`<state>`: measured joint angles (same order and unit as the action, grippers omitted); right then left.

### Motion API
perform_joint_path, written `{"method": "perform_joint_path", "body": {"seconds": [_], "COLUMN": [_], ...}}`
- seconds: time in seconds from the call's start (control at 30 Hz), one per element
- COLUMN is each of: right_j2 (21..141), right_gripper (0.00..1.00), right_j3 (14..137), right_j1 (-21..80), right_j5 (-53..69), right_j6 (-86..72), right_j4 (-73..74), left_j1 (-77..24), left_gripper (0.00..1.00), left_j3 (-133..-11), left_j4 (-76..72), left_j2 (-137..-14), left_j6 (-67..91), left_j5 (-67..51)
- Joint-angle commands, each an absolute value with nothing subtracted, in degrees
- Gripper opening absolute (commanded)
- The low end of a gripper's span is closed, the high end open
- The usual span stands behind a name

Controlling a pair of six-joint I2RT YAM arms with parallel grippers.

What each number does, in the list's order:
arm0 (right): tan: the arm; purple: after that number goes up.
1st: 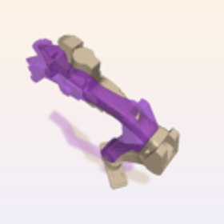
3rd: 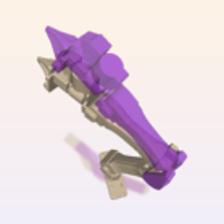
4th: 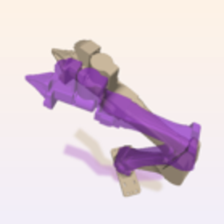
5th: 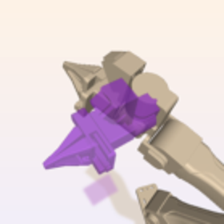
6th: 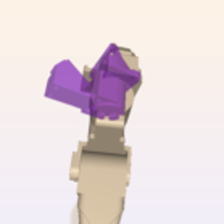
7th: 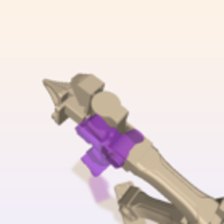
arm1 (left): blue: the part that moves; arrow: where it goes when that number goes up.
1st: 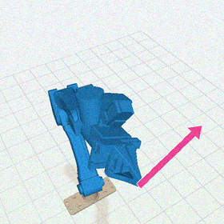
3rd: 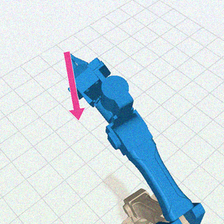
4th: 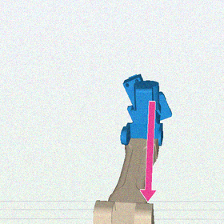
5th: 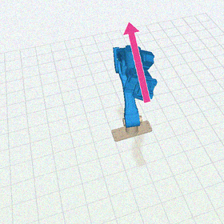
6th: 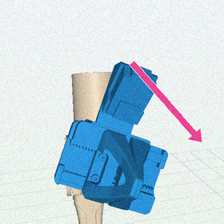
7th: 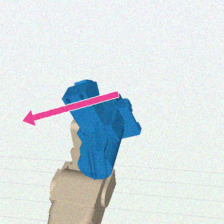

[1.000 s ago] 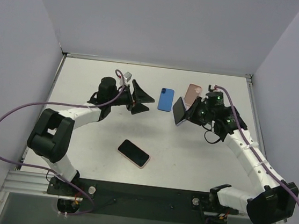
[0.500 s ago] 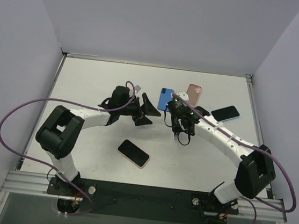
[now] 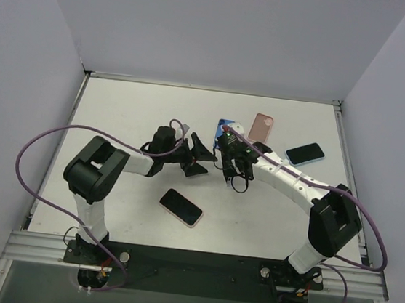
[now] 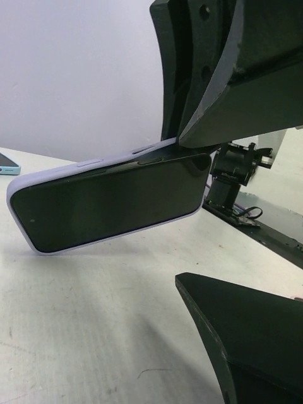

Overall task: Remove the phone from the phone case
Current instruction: Remove the phone case from the phone.

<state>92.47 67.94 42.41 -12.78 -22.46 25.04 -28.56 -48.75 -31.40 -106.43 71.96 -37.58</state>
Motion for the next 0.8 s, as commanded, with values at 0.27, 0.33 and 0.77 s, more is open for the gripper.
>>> {"method": "perform_joint_path", "body": {"seconds": [0.27,0.33,0.77], "right_j2": [94.9,94.7,94.3], "right_gripper": [0.0,0.0,0.0], "right_j3": [64.0,63.5,61.7], "right_j1": [40.4,39.9,37.8], "right_j5": [-0.4,-0.4,5.5], "right_j6": [-24.8,-25.0,-26.4], "right_j4": [16.4,16.0,13.5], "left_j1": [-28.7,-28.8,-32.8], "left_gripper": [0.89,0.88,0.73], "left_j3": [-48.4,-48.7,-54.8], "left_j4": [-46.9,-44.9,-15.8], "left_j2": [-110.9,-110.9,-107.2], "left_j6": [76.6,75.1,58.7], "left_j5": [-39.9,-39.9,-33.1]}}
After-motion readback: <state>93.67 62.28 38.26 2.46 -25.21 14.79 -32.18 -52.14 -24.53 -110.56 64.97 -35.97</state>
